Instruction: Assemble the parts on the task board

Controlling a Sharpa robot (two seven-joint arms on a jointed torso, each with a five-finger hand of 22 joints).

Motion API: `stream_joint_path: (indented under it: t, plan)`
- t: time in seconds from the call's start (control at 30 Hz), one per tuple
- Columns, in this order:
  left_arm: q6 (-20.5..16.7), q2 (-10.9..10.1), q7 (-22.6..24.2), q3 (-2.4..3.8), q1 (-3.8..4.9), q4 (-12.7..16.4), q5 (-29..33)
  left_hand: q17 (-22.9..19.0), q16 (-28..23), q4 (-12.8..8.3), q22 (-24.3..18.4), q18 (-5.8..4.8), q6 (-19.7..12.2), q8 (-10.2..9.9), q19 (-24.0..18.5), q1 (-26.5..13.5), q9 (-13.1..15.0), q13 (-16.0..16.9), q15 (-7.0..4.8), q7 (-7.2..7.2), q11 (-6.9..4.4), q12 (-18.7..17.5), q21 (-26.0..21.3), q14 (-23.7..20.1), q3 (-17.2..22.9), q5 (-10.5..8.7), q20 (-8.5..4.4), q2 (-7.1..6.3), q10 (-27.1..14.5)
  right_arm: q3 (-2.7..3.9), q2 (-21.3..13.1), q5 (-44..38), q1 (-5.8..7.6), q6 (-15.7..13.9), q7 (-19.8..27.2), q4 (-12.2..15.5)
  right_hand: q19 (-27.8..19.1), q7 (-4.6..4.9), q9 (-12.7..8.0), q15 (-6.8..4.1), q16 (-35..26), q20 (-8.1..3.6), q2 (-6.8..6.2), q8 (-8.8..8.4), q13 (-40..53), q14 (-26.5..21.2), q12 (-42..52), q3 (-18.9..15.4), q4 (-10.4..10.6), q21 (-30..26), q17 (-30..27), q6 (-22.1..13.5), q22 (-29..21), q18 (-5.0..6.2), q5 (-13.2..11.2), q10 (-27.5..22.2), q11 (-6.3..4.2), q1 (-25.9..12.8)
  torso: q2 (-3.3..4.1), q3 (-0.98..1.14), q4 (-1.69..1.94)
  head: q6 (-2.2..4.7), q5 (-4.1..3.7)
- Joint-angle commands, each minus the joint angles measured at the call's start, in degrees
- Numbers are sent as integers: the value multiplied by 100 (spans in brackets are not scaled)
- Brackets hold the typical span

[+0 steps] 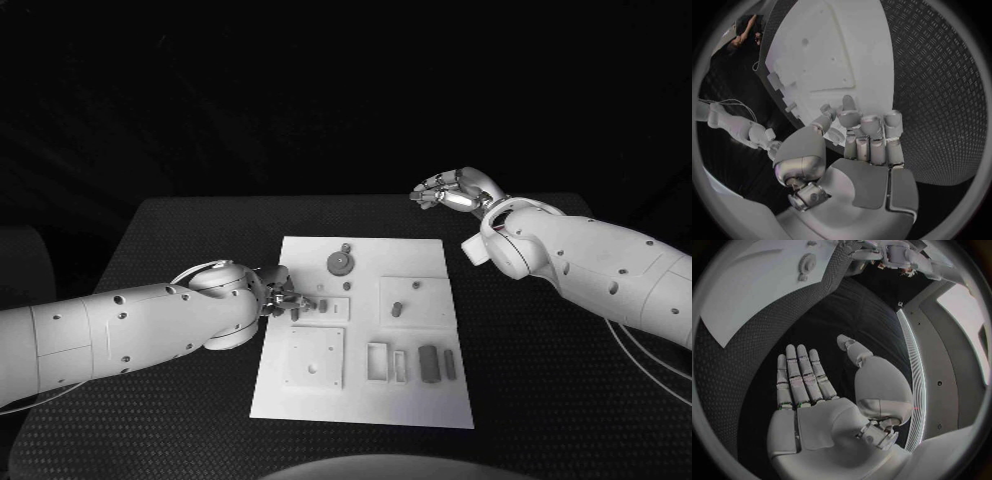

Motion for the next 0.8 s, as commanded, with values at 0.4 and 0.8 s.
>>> stream_joint_path:
  t: [0.4,0.8]
  plan:
    - [-264,-75,7,-16,-25,-2,99,-3,38,32,10,114,-49,-21,-6,-68,10,7,-33,2,-21,39,-30,-21,-86,-18,-853,-67,-9,3,-4,-9,-16,83,37,4,-27,146,-8,4,-5,-9,37,35,-3,-47,-21,-13,7,-37,-7,-27,14,-79,40,40,-15,9,-3,-6,0,7,-9]
    - [-794,-202,409,62,156,100,1216,-312,-590,104,-180,-65,-738,-299,-504,96,-61,-344,239,285,261,-634,-533,-637,2,-18,-661,-603,-586,3,-4,-9,-24,83,35,-3,-27,147,-9,4,-4,-10,36,36,-3,-47,-23,-13,7,-41,-8,-27,19,-80,42,41,-15,9,-2,-2,-1,50,-18]
